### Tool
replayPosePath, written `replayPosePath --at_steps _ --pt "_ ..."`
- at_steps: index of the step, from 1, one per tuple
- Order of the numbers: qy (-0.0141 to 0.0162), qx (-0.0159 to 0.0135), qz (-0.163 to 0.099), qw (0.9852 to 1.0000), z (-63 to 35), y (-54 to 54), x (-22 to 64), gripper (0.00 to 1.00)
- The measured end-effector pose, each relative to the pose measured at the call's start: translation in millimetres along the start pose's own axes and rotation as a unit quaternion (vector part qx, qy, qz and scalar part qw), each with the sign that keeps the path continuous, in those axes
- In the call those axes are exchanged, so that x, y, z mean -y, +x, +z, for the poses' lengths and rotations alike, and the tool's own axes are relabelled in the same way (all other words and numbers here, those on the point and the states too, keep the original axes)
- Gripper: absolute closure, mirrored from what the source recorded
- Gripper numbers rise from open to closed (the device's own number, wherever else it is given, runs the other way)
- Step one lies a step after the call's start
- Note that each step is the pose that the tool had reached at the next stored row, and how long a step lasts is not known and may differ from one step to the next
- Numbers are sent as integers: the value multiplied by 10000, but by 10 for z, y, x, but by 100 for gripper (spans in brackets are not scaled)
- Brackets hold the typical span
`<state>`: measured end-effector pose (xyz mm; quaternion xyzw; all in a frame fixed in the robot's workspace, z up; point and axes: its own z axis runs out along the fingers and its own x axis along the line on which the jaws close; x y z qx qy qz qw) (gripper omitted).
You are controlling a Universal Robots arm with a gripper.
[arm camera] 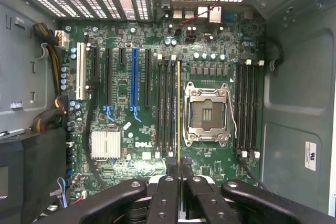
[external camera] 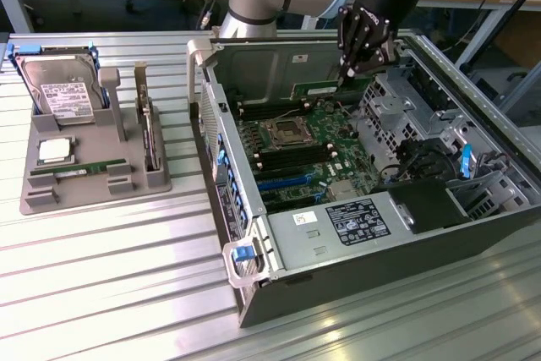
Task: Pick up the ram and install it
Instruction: 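Insert the ram into the slot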
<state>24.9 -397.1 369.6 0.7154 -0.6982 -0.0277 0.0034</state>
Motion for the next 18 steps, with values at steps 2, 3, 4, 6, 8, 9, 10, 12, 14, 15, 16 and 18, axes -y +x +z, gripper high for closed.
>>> replayPosePath --at_steps 2,3,4,6,8,9,10,12,14,15,16,18 --pt "0 0 0 10000 7 0 0 88" --pt "0 0 0 10000 11 0 0 88" --pt "0 0 0 10000 13 0 1 88" --pt "0 0 0 10000 18 1 1 88" --pt "0 1 0 10000 22 1 1 88" --pt "0 0 0 10000 23 1 1 88" --pt "0 0 0 10000 25 1 1 88" --pt "0 0 0 10000 32 1 1 88" --pt "0 0 0 10000 37 1 2 88" --pt "0 0 0 10000 41 1 2 88" --pt "0 0 0 10000 43 1 2 88" --pt "0 0 0 10000 47 2 2 88"
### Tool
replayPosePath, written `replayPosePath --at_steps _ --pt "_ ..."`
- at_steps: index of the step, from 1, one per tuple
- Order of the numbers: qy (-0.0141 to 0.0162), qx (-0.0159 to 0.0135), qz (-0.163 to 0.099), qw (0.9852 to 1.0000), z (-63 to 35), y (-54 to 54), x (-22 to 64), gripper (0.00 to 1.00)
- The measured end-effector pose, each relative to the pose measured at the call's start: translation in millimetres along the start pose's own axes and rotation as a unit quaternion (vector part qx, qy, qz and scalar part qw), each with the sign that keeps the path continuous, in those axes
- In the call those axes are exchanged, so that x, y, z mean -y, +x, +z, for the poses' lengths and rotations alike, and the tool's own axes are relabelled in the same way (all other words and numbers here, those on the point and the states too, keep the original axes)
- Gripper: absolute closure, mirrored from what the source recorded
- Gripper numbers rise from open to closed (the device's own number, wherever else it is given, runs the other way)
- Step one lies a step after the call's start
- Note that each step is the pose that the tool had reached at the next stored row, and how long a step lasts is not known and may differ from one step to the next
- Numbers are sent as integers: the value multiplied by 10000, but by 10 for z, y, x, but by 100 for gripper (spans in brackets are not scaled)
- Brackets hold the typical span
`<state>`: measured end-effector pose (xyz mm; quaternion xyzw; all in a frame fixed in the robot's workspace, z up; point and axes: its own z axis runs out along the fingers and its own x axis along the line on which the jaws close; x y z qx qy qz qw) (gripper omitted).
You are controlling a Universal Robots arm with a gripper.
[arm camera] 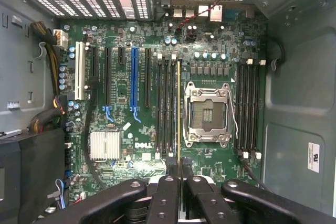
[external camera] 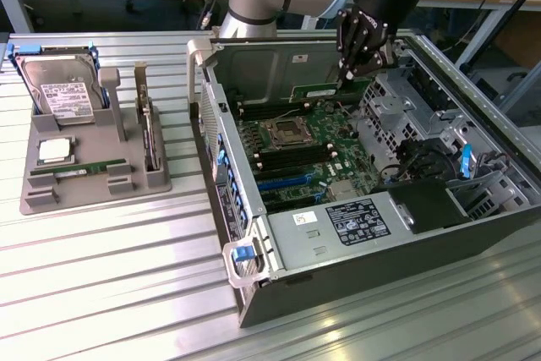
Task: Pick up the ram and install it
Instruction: 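Insert the ram into the slot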
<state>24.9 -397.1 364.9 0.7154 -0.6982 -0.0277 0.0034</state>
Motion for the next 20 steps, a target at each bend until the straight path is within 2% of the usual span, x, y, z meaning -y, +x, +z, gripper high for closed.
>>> replayPosePath --at_steps 20 --pt "0 0 0 10000 51 2 2 88"
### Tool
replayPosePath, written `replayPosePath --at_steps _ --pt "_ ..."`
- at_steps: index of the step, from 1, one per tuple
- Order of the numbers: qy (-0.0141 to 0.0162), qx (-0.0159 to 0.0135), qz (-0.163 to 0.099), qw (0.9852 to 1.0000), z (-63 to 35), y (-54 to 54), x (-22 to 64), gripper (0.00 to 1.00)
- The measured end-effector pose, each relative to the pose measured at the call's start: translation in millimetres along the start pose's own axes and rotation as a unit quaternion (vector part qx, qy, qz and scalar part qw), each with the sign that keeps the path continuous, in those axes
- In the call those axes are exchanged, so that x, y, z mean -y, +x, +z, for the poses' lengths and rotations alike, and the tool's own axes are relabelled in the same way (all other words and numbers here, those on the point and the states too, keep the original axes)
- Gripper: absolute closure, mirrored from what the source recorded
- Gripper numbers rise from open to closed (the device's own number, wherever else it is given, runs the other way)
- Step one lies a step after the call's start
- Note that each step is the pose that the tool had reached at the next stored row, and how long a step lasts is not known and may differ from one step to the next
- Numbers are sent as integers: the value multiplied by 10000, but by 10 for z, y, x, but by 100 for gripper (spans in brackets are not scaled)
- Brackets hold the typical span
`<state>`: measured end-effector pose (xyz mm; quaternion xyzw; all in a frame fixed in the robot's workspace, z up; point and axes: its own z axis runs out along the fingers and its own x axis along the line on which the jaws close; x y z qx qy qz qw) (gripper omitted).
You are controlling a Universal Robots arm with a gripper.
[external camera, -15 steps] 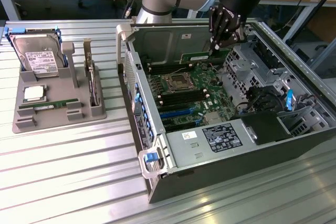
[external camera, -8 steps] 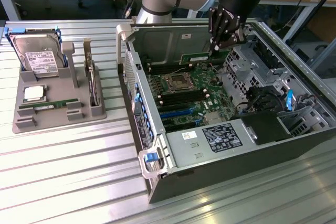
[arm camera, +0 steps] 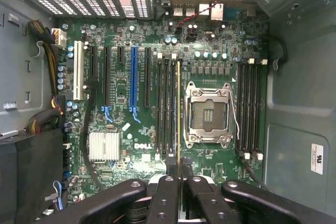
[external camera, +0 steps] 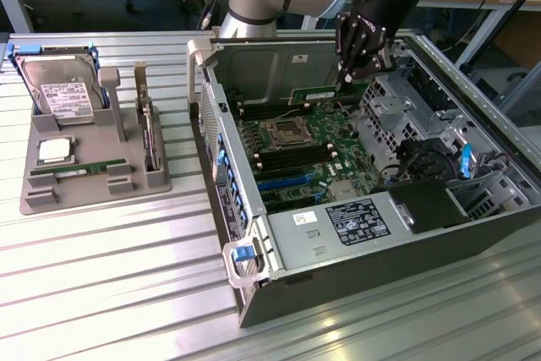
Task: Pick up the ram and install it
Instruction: 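Insert the ram into the slot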
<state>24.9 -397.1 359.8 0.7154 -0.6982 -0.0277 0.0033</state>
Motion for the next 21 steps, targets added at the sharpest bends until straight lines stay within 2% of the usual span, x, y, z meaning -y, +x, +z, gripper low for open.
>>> replayPosePath --at_steps 21 --pt "0 0 0 10000 59 2 3 88"
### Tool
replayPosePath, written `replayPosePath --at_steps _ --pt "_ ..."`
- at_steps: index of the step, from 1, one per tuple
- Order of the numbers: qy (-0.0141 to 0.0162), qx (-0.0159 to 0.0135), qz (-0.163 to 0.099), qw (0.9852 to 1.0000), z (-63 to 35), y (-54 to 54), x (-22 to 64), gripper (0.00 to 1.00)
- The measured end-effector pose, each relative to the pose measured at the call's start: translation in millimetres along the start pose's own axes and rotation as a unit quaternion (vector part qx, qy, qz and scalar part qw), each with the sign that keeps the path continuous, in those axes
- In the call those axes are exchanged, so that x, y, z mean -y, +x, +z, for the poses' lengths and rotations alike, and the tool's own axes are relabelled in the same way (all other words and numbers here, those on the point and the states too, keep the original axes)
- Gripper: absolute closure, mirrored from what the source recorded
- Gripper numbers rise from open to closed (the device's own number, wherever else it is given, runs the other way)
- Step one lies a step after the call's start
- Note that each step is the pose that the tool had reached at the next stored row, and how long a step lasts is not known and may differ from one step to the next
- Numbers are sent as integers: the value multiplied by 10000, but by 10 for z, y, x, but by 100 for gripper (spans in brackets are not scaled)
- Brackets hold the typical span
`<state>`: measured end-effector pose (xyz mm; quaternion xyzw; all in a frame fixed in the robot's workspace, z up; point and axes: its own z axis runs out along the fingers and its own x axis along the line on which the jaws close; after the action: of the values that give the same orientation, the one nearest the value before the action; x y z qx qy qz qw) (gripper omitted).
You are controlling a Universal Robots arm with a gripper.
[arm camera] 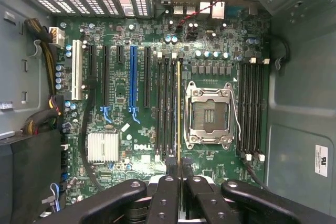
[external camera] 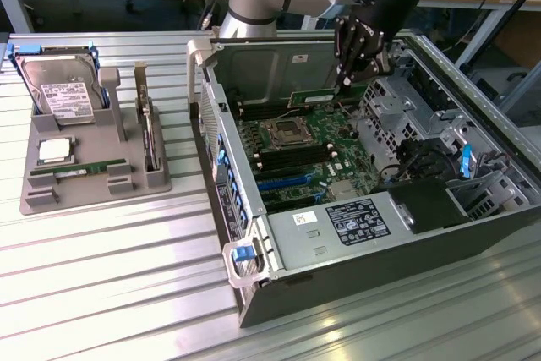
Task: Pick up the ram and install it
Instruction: 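Insert the ram into the slot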
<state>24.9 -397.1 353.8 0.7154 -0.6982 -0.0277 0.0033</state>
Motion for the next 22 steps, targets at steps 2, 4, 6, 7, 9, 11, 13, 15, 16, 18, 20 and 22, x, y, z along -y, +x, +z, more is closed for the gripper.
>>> replayPosePath --at_steps 2,4,6,7,9,11,13,15,16,18,20,22 --pt "0 0 0 10000 8 0 0 88" --pt "0 0 0 10000 18 1 1 88" --pt "0 0 0 10000 25 1 1 88" --pt "0 0 0 10000 30 1 1 88" --pt "0 0 0 10000 40 1 2 88" --pt "0 0 0 10000 47 2 2 88" --pt "0 0 0 10000 54 2 2 88" --pt "0 0 0 10000 65 2 3 88" --pt "0 0 0 10000 70 2 3 88" --pt "0 0 0 10000 81 3 4 88" --pt "1 0 0 10000 91 3 4 88" --pt "0 0 0 10000 102 3 5 88"
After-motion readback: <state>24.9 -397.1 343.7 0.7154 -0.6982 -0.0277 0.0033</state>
